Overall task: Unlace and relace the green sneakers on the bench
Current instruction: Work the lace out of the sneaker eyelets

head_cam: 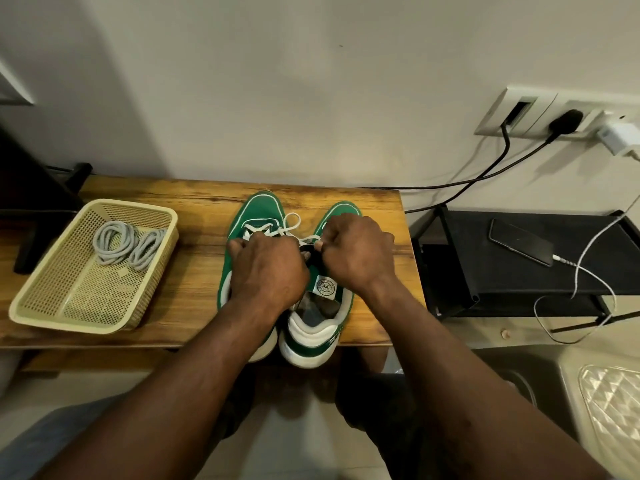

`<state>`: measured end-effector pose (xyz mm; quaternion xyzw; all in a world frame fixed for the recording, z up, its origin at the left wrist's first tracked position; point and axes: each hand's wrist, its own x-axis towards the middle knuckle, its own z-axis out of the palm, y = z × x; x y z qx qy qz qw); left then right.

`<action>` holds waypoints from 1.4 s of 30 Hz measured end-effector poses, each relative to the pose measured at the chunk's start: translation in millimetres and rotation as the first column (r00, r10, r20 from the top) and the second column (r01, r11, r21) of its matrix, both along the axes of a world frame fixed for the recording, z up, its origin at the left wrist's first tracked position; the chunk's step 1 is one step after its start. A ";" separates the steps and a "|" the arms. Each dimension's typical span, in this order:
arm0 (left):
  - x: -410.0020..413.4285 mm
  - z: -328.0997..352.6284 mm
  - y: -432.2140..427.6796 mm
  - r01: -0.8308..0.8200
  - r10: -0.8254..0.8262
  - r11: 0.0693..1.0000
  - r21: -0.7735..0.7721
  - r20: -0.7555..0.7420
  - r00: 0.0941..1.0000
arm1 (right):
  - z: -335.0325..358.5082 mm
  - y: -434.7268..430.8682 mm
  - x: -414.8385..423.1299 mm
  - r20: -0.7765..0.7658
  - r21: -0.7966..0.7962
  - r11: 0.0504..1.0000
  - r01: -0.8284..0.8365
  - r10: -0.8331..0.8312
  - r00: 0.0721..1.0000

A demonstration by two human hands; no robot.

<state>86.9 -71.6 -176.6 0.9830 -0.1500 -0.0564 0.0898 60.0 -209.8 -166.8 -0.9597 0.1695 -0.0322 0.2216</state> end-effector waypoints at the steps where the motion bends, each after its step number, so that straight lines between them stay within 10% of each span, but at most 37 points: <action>1: 0.5 1.0 -0.1 -0.003 0.003 1.000 0.005 0.001 1.000 | 3.2 -4.0 0.5 0.056 0.071 0.996 0.052 -0.056 0.997; 8: 4.4 -1.4 0.0 0.005 -0.004 1.000 0.002 -0.032 0.999 | 21.1 -28.1 -3.4 0.403 0.711 0.663 0.236 -0.658 0.636; 12: 7.3 -4.0 0.5 -0.013 0.011 0.999 -0.039 -0.063 0.998 | 7.6 -25.5 -3.4 0.176 0.213 0.923 0.321 -0.359 0.916; 17: 8.3 -5.0 -0.1 -0.020 0.015 0.998 -0.066 -0.071 0.997 | -2.2 -2.7 -2.4 -0.010 -0.186 0.982 -0.008 0.006 1.000; 23: 7.6 -4.5 -0.1 -0.035 0.032 0.998 -0.044 -0.073 0.997 | -16.7 5.1 -2.4 -0.083 -0.166 0.982 -0.094 0.081 0.993; 27: 5.2 -0.5 -0.6 -0.050 0.049 0.998 -0.025 -0.041 0.998 | -0.4 -6.7 2.9 0.105 0.237 0.967 0.092 -0.119 0.987; 33: 9.2 -3.3 1.1 -0.026 0.024 0.999 -0.033 -0.056 0.998 | 22.9 -27.1 -3.5 0.313 0.835 0.532 0.144 -0.673 0.670; 38: 12.0 -5.5 2.2 -0.035 0.029 0.997 -0.062 -0.093 0.995 | 8.3 -24.1 -4.0 0.027 0.048 0.948 0.314 -0.315 0.949; 42: 11.1 -7.4 1.3 -0.030 0.025 0.997 -0.065 -0.075 0.997 | 3.7 -1.3 -2.7 -0.028 -0.060 0.998 0.020 -0.021 0.999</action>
